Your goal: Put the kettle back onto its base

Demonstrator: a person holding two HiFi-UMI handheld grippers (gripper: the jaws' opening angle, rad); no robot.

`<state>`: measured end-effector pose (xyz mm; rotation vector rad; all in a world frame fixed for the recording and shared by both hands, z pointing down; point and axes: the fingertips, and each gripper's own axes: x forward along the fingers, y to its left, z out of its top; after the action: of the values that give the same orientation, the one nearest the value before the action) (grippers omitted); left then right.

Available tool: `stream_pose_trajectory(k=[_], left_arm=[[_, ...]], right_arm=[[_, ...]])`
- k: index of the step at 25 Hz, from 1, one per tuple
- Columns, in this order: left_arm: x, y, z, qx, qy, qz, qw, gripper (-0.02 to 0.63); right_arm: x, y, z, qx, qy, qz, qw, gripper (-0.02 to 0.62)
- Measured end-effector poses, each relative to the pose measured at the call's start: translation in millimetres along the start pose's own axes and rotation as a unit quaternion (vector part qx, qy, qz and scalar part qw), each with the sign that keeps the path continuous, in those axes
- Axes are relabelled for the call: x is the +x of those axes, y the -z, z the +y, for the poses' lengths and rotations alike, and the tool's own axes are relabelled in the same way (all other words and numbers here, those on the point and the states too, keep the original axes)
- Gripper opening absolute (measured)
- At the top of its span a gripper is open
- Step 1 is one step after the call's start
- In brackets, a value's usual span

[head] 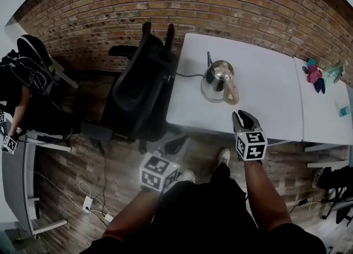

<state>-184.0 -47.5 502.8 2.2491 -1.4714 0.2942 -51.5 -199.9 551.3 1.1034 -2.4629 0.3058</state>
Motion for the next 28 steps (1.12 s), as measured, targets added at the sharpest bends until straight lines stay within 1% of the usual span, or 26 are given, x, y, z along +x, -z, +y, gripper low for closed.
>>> stream_pose_trajectory(k=[2,4,7,9,11,13,17,19,24,28], left_arm=[[-5,1,-3,0.002,0.005,-0.001,1.0000,0.000],[-9,1,-6,0.005,0.012,-0.004,0.9999,0.000],[-12,2,-12,0.007,0.022,-0.012,0.9997,0.000],[-14,0,-18,0.008,0.033,-0.018,0.9993,0.000],[-14,-4,-25,0.009,0.044,-0.023,0.9987,0.000],[-13,-9,-32,0.012,0.055,-0.028,0.9980,0.000],[-8,-20,-50,0.027,0.084,-0.037,0.9954,0.000],[-8,-22,-61,0.041,0.098,-0.036,0.9936,0.000],[0,-20,-88,0.056,0.137,-0.025,0.9886,0.000],[6,-26,-103,0.062,0.158,-0.024,0.9852,0.000]], right_arm=[[-11,-1,6,0.003,0.003,-0.006,1.000,0.071],[-22,0,13,0.019,-0.002,-0.009,1.000,0.026],[-40,0,27,0.066,-0.029,-0.014,0.997,0.025],[-56,-4,38,0.087,-0.043,-0.024,0.995,0.025],[-75,-8,48,0.091,-0.052,-0.036,0.994,0.025],[-93,-11,56,0.082,-0.054,-0.047,0.994,0.025],[-130,-13,67,0.029,-0.032,-0.060,0.997,0.024],[-145,-12,71,0.018,-0.020,-0.064,0.998,0.023],[-177,-10,63,0.053,0.002,-0.078,0.995,0.023],[-198,-11,55,0.067,0.019,-0.085,0.994,0.024]])
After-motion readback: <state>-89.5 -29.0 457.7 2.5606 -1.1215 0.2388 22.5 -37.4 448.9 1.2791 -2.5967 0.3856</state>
